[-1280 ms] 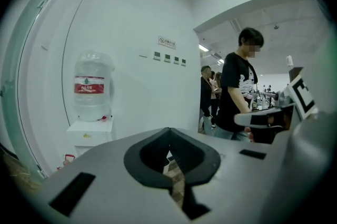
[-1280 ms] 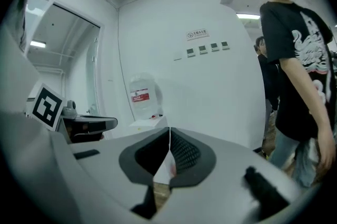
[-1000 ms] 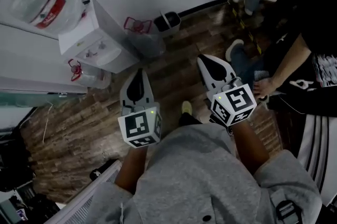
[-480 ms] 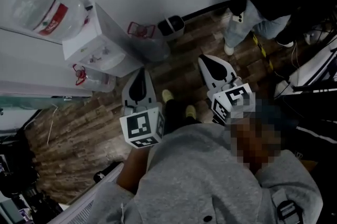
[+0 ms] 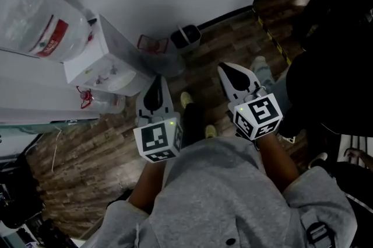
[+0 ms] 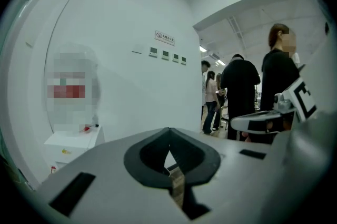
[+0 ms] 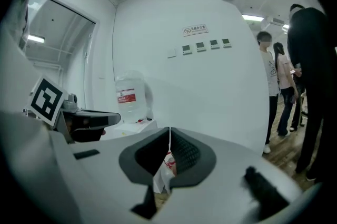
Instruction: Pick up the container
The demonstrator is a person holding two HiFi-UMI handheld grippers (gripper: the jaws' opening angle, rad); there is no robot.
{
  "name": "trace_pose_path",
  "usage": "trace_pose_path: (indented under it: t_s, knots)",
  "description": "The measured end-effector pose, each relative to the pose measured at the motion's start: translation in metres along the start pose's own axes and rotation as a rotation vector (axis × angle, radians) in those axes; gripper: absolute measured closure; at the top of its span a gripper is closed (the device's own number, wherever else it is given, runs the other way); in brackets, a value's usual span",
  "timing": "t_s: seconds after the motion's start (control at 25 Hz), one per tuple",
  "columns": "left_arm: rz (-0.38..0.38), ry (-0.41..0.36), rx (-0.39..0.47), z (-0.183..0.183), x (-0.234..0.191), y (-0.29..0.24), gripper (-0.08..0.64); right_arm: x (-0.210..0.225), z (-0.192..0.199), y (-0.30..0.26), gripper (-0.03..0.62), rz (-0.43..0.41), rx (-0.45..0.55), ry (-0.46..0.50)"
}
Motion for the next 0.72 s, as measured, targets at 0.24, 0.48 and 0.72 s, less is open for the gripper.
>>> trace_pose_path:
  t_s: [0.24, 0.48, 0.72]
  knots:
    - [0.029, 0.012, -0.021, -0.006, -0.031, -0.052, 0.546, 0.019, -0.008, -0.052, 0.566, 0.027, -0.029, -0.015]
    - [0.044, 0.037, -0.038, -0.009, -0.067, -0.104, 0.546, 0.035, -0.016, -0.109, 0.566, 0.054, -0.060, -0.015]
    - [0.058, 0.048, -0.057, -0.018, -0.103, -0.143, 0.546, 0.041, -0.033, -0.159, 0.566, 0.072, -0.069, -0.006]
Point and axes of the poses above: the fingertips, and each gripper's own axes: y backward along the fingers, x to its right, z out of its underside, the point moved 1 cm from there along y, backward along the fingers, and after that the axes turned 11 degrees about z, right-handed, at the moved point
